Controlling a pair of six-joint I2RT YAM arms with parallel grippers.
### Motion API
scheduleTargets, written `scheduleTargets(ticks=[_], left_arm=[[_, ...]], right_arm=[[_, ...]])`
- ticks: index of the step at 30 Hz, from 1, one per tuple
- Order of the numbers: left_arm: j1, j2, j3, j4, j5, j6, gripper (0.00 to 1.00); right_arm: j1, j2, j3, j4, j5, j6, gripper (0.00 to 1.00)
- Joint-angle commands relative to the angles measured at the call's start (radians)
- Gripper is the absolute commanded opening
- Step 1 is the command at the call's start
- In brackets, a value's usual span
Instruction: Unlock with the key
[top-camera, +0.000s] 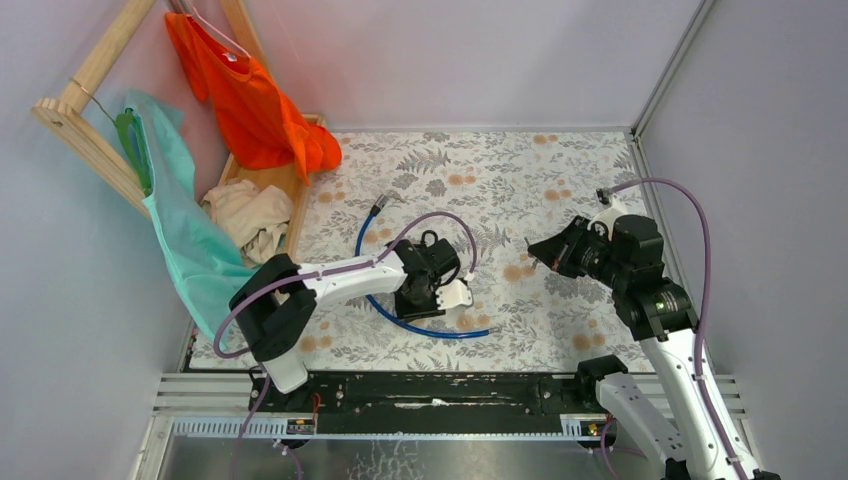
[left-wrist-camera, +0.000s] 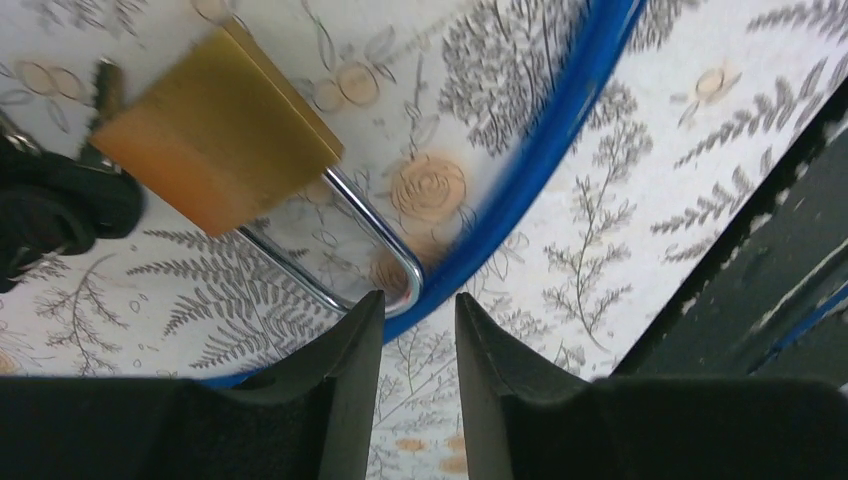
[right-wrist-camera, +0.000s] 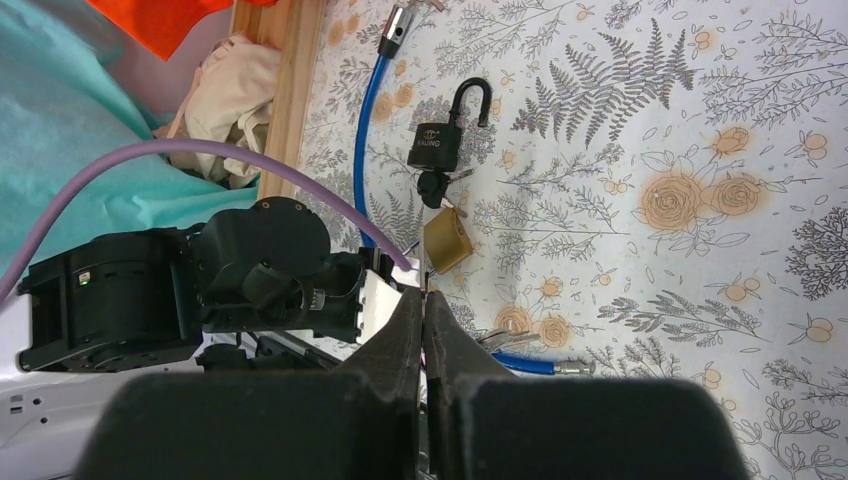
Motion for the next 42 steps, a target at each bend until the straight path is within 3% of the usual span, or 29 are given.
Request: scheduleTargets(ticks=[1, 7, 22, 27, 36, 38, 42], left_arm=[[0.012, -0.001, 0.016, 0.145, 0.048, -0.103, 0.38], [0.022, 0.032, 0.003, 0.159, 0.081, -0.176, 0.39], [0.033, 0.052, -0.084, 0.228, -0.093, -0.179, 0.33], [0.033, 0.005, -0.086, 0.212, -0.105, -0.185, 0.48], [0.054, -0.029, -0.167, 0.263, -0.135, -0.123, 0.53], [0.067, -0.045, -0.156, 0.252, -0.116, -0.104, 0.51], [0.089, -0.117, -0.094, 0.119, 0.111, 0.013, 0.46]], right_arm=[[-0.002, -0.001, 0.027, 0.047, -0.005, -0.007, 0.00], [-0.002, -0.002, 0.025, 0.043, 0.002, -0.010, 0.00], [-0.002, 0.001, 0.043, 0.042, -0.003, -0.007, 0.00], [-0.001, 0.001, 0.048, 0.040, -0.006, -0.009, 0.00], [-0.002, 0.002, 0.053, 0.040, -0.007, -0.011, 0.00], [-0.001, 0.001, 0.051, 0.040, -0.005, -0.010, 0.00], [-0.001, 0.003, 0.051, 0.043, -0.006, -0.012, 0.00]])
